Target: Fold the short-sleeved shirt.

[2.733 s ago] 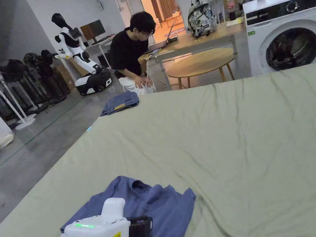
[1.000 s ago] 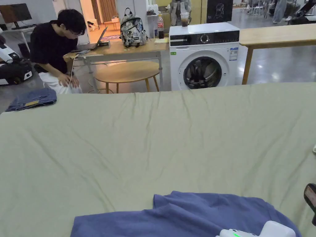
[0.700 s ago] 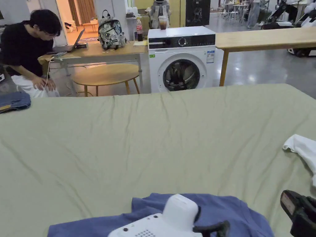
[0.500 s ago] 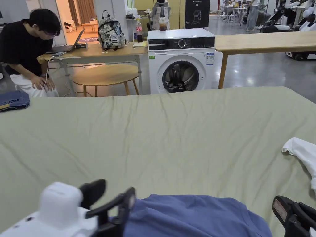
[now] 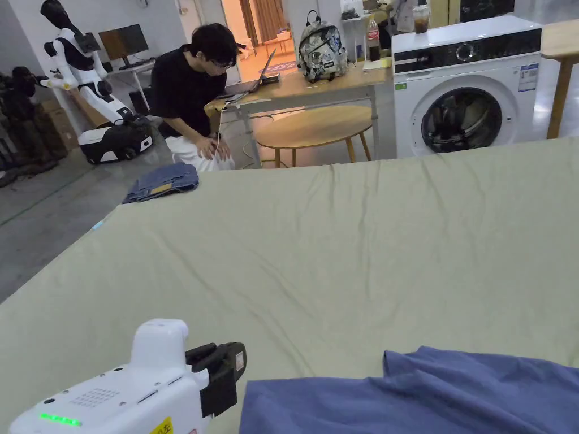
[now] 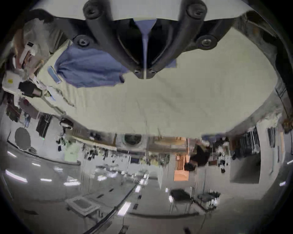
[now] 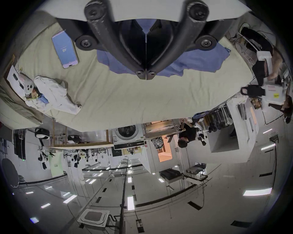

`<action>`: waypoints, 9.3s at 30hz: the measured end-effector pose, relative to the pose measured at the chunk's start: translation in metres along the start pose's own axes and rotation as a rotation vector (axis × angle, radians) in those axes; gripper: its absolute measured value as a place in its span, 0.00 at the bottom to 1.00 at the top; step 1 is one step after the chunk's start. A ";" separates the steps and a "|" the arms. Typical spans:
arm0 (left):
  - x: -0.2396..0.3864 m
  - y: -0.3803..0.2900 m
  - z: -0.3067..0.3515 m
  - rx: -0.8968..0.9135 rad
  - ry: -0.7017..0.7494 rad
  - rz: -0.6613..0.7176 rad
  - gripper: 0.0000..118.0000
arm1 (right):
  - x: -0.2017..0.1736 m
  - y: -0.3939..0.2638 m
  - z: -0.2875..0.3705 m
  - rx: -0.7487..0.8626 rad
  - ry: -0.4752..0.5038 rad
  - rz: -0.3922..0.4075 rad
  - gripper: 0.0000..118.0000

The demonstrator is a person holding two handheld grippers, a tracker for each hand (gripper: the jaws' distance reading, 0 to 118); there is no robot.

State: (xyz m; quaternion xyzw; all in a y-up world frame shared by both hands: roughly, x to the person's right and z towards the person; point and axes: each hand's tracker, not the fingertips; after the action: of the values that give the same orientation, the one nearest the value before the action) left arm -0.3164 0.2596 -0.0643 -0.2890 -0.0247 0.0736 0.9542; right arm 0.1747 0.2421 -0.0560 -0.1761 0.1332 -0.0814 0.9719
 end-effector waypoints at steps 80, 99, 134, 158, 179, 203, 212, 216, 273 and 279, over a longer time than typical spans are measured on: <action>-0.015 0.301 -0.034 0.529 -0.070 0.055 0.00 | 0.031 0.343 -0.199 0.196 -0.107 0.013 0.03; -0.070 0.235 -0.125 0.358 -0.114 0.130 0.00 | 0.053 0.266 -0.267 0.072 -0.104 0.037 0.03; 0.018 -0.079 0.066 0.398 0.122 -0.077 0.50 | 0.043 -0.032 0.030 -0.035 -0.263 0.072 0.52; -0.026 -0.118 0.008 -0.025 0.071 0.122 0.49 | 0.008 -0.018 -0.014 -0.058 -0.045 0.090 0.00; -0.015 -0.156 -0.066 -0.272 0.062 0.131 0.02 | 0.073 0.012 -0.102 -0.294 -0.102 0.071 0.64; -0.028 -0.100 -0.005 0.048 -0.176 0.413 0.02 | 0.090 0.096 -0.213 -0.588 -0.057 0.278 0.00; -0.008 0.061 0.028 0.334 -0.246 0.167 0.02 | 0.063 0.230 -0.095 -0.122 -0.087 0.245 0.00; -0.019 0.139 0.021 0.413 -0.215 0.096 0.02 | 0.068 0.287 -0.077 0.049 -0.151 0.177 0.00; -0.053 -0.020 -0.004 0.238 -0.101 0.145 0.02 | 0.083 0.040 -0.050 -0.012 -0.191 -0.048 0.00; -0.046 -0.122 0.011 0.050 -0.025 0.190 0.02 | 0.099 -0.058 -0.004 -0.186 -0.253 -0.158 0.00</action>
State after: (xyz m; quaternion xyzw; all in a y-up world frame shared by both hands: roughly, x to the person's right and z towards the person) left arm -0.3476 0.1580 0.0123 -0.2652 -0.0074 0.1680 0.9494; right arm 0.2611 0.1666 -0.0608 -0.2842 0.0027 -0.1222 0.9509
